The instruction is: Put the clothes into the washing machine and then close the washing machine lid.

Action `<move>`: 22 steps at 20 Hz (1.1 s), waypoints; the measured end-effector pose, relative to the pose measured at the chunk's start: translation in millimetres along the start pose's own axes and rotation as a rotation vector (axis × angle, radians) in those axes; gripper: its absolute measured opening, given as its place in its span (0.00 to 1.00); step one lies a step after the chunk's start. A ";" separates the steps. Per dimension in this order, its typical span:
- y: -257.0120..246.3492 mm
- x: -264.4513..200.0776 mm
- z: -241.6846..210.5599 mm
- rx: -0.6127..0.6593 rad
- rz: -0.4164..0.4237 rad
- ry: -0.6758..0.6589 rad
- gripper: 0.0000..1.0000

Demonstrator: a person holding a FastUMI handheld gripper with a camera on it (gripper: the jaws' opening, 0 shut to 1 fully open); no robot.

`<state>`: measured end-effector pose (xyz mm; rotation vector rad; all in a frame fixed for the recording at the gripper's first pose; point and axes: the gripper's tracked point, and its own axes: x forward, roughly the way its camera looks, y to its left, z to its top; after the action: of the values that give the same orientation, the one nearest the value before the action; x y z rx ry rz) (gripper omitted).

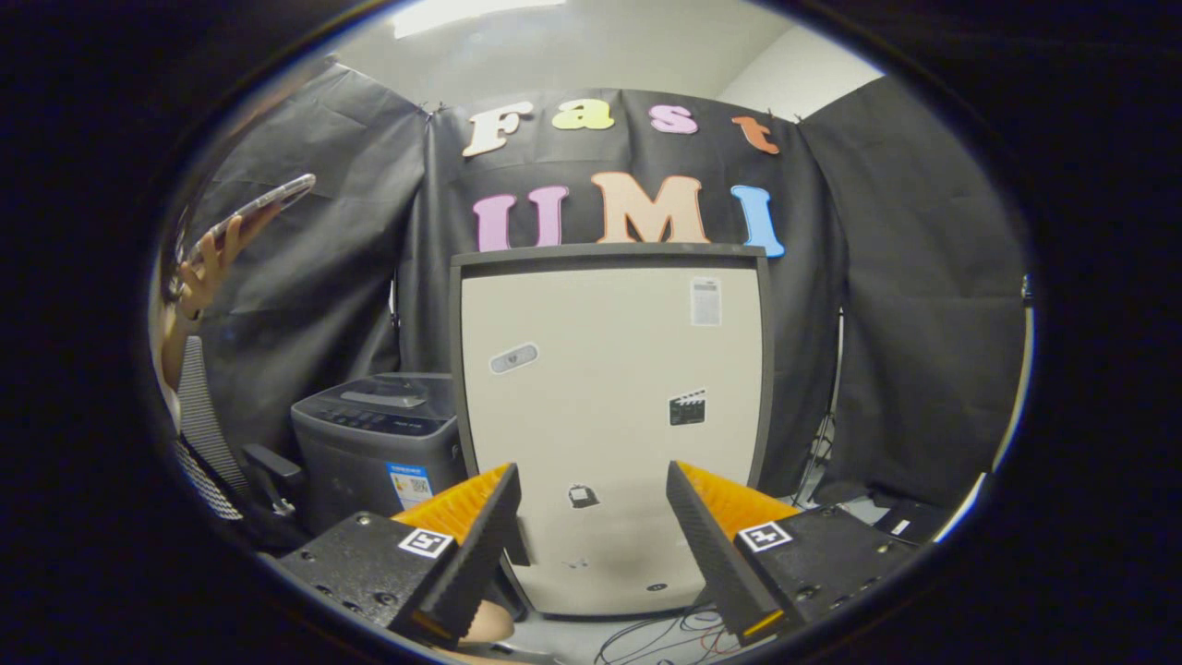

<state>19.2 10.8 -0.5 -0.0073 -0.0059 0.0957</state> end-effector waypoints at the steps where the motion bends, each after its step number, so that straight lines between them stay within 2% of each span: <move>1: -0.2 -0.5 0.6 0.000 0.000 -0.003 0.96; 13: 6.8 0.0 -1.1 0.035 0.018 0.008 0.97; 17: -3.9 0.7 -2.3 0.074 -0.022 0.005 0.97; 22: 2.2 -0.3 -1.0 0.013 -0.028 0.001 0.97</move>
<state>18.7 13.0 -1.5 0.0053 -0.0049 0.0674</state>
